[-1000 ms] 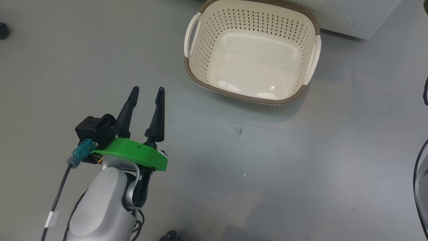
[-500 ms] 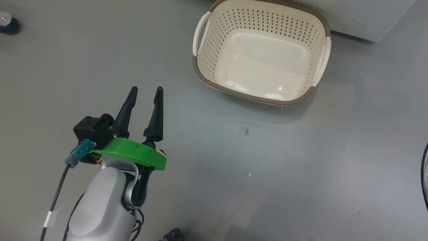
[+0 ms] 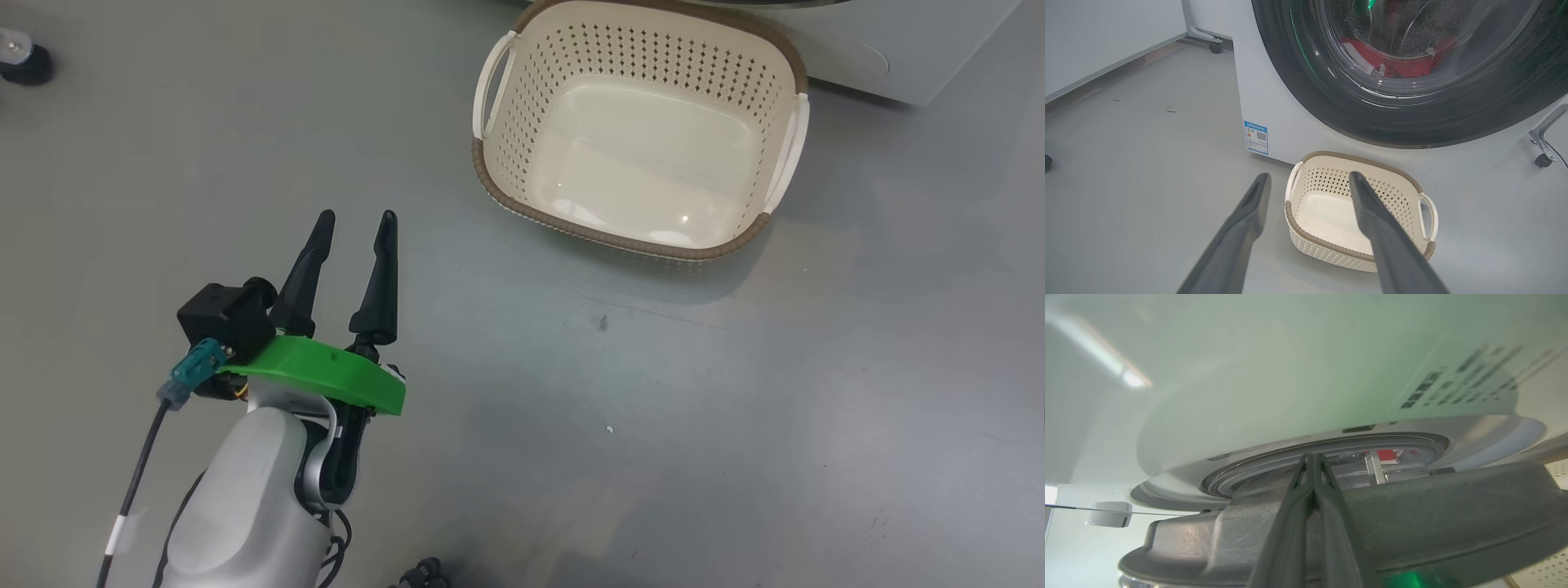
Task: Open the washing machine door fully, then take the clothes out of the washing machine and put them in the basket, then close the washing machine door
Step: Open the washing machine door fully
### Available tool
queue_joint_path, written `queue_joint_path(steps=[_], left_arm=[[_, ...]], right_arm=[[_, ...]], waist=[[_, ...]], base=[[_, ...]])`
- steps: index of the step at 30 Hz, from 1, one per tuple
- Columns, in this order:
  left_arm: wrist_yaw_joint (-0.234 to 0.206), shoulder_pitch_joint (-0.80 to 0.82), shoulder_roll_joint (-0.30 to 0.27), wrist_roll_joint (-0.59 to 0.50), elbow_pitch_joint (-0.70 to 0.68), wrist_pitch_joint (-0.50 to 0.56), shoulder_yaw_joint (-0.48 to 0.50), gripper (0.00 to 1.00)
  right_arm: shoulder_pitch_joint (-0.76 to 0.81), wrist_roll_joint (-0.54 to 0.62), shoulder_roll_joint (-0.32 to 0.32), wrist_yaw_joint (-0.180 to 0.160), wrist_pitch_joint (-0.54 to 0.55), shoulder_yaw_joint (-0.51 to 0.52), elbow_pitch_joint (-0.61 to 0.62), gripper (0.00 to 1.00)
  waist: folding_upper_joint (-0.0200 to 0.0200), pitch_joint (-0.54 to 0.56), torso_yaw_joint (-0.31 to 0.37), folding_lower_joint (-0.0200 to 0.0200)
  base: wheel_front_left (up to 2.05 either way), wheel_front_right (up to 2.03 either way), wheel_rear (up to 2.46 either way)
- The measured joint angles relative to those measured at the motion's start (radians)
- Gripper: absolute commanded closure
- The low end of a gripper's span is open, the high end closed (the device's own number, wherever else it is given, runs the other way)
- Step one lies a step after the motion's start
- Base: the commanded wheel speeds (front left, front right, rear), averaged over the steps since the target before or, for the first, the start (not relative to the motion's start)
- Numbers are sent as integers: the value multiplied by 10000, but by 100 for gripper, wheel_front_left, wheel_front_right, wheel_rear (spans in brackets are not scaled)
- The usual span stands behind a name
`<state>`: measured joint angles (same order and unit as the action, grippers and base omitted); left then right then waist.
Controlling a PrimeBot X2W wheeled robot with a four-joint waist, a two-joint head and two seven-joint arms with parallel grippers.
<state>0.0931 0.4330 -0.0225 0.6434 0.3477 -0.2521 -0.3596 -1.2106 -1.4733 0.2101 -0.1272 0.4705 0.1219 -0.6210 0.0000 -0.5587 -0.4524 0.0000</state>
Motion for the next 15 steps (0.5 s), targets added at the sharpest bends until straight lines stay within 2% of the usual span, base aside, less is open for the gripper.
queue_joint_path(steps=[15], left_arm=[[15,-10,6,-4,0,0,90,0]], right_arm=[[192,-228,-127,-2,481,-19,-533,100]], waist=[[0,385,187,0]], base=[[0,0,0]])
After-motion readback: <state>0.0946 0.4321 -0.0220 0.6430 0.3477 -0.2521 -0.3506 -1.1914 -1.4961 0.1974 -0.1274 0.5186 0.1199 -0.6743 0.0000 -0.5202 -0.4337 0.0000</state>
